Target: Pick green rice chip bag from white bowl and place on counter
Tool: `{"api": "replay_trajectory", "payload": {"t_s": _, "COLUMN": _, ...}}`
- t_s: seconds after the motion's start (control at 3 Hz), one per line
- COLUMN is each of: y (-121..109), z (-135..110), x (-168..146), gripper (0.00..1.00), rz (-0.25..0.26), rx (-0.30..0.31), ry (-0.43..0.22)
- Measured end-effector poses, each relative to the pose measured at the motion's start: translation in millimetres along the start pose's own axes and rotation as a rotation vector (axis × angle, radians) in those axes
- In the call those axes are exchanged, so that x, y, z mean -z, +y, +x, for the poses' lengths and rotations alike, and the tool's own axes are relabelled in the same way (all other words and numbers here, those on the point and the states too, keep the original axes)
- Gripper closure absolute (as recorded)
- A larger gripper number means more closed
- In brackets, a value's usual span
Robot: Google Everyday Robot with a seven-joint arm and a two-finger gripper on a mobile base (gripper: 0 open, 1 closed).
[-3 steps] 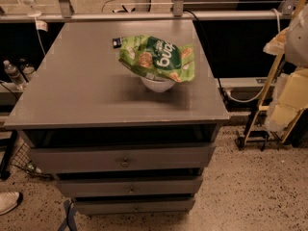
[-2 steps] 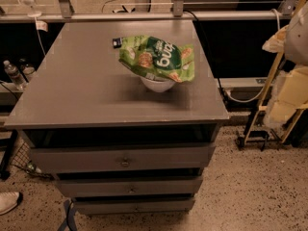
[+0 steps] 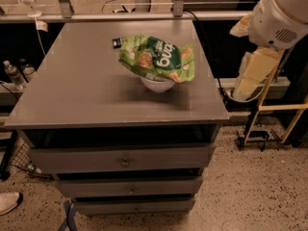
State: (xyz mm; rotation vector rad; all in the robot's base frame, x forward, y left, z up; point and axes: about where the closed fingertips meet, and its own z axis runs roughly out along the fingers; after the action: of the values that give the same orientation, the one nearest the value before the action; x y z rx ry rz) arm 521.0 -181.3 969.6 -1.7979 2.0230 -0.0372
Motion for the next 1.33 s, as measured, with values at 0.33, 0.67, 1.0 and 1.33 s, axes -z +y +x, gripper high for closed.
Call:
{"api": "replay_trajectory", "payload": {"t_s": 0.33, "y": -36, "z": -38, "x": -41, "gripper": 0.00, "rz": -0.012, "rx": 0.048, "ry": -0.124}}
{"api": "replay_trajectory", "payload": {"t_s": 0.67, "y": -56, "z": -70, "x": -65, "gripper": 0.00, "rz": -0.019, "rx": 0.057, "ry": -0.208}}
{"api": "replay_trajectory", "payload": {"t_s": 1.0, "y": -75, "z": -111, "x": -84, "gripper": 0.00, "rz": -0.034, "rx": 0.051, "ry": -0.271}}
{"api": "replay_trajectory", "payload": {"t_s": 1.33, "y": -86, "z": -137, "x": -102, "gripper": 0.00, "rz": -0.056, "rx": 0.051, "ry": -0.283}}
